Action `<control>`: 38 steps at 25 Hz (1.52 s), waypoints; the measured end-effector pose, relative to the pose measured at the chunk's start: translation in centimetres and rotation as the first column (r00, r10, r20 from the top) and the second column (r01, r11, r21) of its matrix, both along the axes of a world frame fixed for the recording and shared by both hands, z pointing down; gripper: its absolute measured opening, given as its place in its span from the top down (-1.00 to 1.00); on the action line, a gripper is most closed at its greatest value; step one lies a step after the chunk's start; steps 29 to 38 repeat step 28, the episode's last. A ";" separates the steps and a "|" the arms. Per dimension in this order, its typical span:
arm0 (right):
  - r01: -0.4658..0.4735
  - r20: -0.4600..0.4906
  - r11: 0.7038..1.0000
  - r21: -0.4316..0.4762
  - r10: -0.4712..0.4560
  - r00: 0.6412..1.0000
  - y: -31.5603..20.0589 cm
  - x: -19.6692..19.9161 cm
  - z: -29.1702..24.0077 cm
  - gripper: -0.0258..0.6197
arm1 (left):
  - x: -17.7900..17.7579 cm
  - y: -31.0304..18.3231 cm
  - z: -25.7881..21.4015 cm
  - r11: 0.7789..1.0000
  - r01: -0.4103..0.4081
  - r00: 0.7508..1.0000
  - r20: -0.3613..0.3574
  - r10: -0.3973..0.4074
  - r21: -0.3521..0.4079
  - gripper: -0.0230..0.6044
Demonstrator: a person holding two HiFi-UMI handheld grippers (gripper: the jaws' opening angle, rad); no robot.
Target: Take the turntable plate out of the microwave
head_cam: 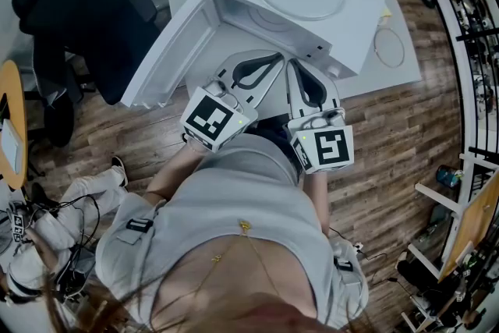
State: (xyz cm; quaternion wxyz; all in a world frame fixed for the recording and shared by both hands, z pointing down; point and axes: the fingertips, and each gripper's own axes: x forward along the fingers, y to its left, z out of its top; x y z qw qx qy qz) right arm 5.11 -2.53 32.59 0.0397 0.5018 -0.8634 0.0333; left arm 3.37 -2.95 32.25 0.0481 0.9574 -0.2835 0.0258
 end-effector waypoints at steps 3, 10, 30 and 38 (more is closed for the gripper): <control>-0.003 -0.007 1.000 -0.001 0.003 1.000 0.0 0.0 0.1 0.87 | 0.0 0.0 0.1 1.000 -0.001 1.000 0.000 0.001 -0.009 0.83; -0.004 -0.013 1.000 -0.010 0.004 1.000 -0.2 0.2 0.4 0.87 | 0.0 -0.3 0.4 1.000 0.001 1.000 -0.004 -0.001 -0.028 0.83; 0.012 -0.020 0.999 -0.036 -0.012 1.000 -1.7 0.2 0.8 0.87 | -0.1 -1.6 0.8 0.999 0.016 1.000 -0.004 -0.016 -0.049 0.83; 0.012 -0.020 0.999 -0.036 -0.012 1.000 -1.7 0.2 0.8 0.87 | -0.1 -1.6 0.8 0.999 0.016 1.000 -0.004 -0.016 -0.049 0.83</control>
